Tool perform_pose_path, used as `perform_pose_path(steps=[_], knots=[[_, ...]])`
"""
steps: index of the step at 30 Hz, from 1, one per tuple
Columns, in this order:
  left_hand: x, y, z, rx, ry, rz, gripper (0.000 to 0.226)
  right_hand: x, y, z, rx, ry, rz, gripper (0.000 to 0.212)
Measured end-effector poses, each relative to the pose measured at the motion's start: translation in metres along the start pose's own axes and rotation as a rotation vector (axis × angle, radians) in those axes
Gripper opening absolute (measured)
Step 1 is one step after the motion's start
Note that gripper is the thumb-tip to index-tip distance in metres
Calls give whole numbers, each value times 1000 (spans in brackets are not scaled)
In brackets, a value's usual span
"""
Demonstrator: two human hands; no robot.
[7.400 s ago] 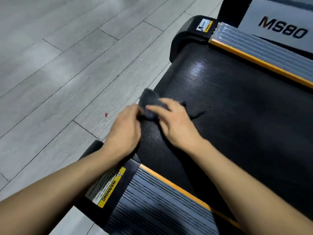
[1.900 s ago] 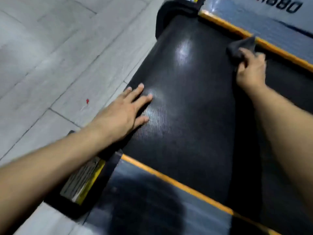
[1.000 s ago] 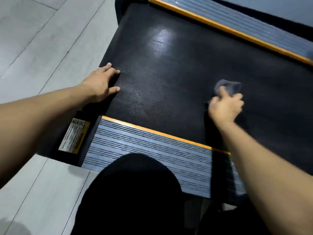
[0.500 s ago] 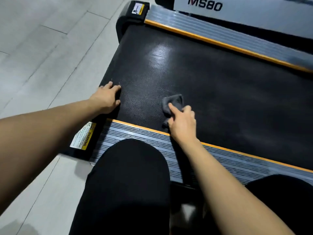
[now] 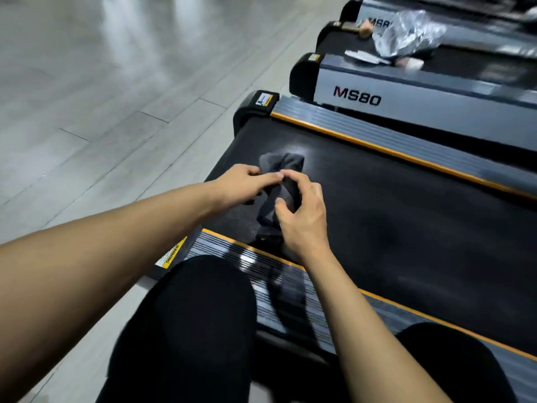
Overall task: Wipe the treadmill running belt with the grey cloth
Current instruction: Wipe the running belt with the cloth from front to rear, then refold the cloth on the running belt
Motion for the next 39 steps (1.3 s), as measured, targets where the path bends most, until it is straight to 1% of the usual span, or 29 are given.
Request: perform_pose_path(steps=[2, 4, 6, 7, 8, 9, 10, 12, 13, 15, 16, 18, 20, 21, 24, 25, 26, 27, 29, 30, 31, 32, 33, 34, 36, 39], knots=[[-5, 4, 6, -75, 189, -12, 56, 16, -8, 0, 22, -60, 61, 44], [-7, -2, 18, -139, 256, -40, 58, 23, -24, -5, 45, -111, 78, 38], [-3, -19, 36, -169, 265, -56, 46, 18, -51, -16, 36, -169, 13, 36], [2, -29, 44, -161, 269, -54, 39, 10, -67, -24, 45, -184, -31, 41], [4, -36, 50, -145, 272, -46, 35, 4, -84, -34, 76, -175, -58, 47], [9, -45, 58, -127, 273, -50, 35, -1, -100, -45, 140, -159, -58, 51], [11, -51, 64, -114, 278, -56, 36, -4, -112, -59, 227, -165, -46, 50], [16, -57, 78, -109, 296, -29, 38, -2, -126, -82, 376, -247, -34, 36], [19, -58, 86, -113, 290, -1, 39, 2, -129, -90, 420, -298, -53, 29], [20, -57, 102, -88, 280, 71, 46, 12, -131, -98, 480, -362, -128, 24], [19, -54, 109, -67, 281, 101, 47, 18, -130, -101, 502, -357, -156, 23], [13, -47, 124, -41, 262, 128, 38, 34, -129, -105, 536, -320, -175, 20], [0, -37, 141, -53, 156, 122, 30, 52, -126, -107, 540, -282, -206, 17], [-7, -31, 154, -54, 63, 119, 29, 66, -121, -108, 532, -263, -228, 16], [-26, -12, 182, -16, -249, 151, 37, 105, -107, -102, 488, -267, -325, 20], [-33, -7, 188, -1, -316, 160, 39, 115, -104, -97, 467, -274, -357, 23], [-41, -3, 191, 17, -328, 166, 41, 125, -103, -91, 453, -280, -375, 25], [-49, 1, 191, 33, -266, 181, 41, 132, -103, -85, 442, -277, -385, 26], [-62, 9, 187, 53, 31, 281, 41, 140, -102, -73, 461, -304, -438, 25], [-65, 12, 184, 61, 159, 339, 39, 142, -101, -67, 500, -345, -490, 29], [-68, 14, 179, 73, 241, 380, 38, 143, -99, -62, 560, -390, -537, 33], [-70, 15, 174, 96, 294, 404, 36, 143, -96, -58, 627, -416, -561, 32], [-71, 17, 168, 124, 332, 418, 35, 141, -94, -54, 677, -402, -550, 30], [-71, 18, 161, 147, 360, 435, 33, 136, -91, -50, 685, -358, -538, 28], [-63, 23, 146, 154, 399, 474, 30, 120, -82, -44, 638, -293, -555, 27], [-31, 28, 128, 145, 332, 426, 25, 87, -53, -49, 638, -318, -629, 32]])
Point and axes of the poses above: each hand's wrist, its own y-axis away from the middle knuckle, its own z-axis out of the back of the hand, x = y × z, the point moved 4 cm from there along -y, towards the middle knuckle, and after that the axes turned 13 degrees about y, right-handed, at the moved point
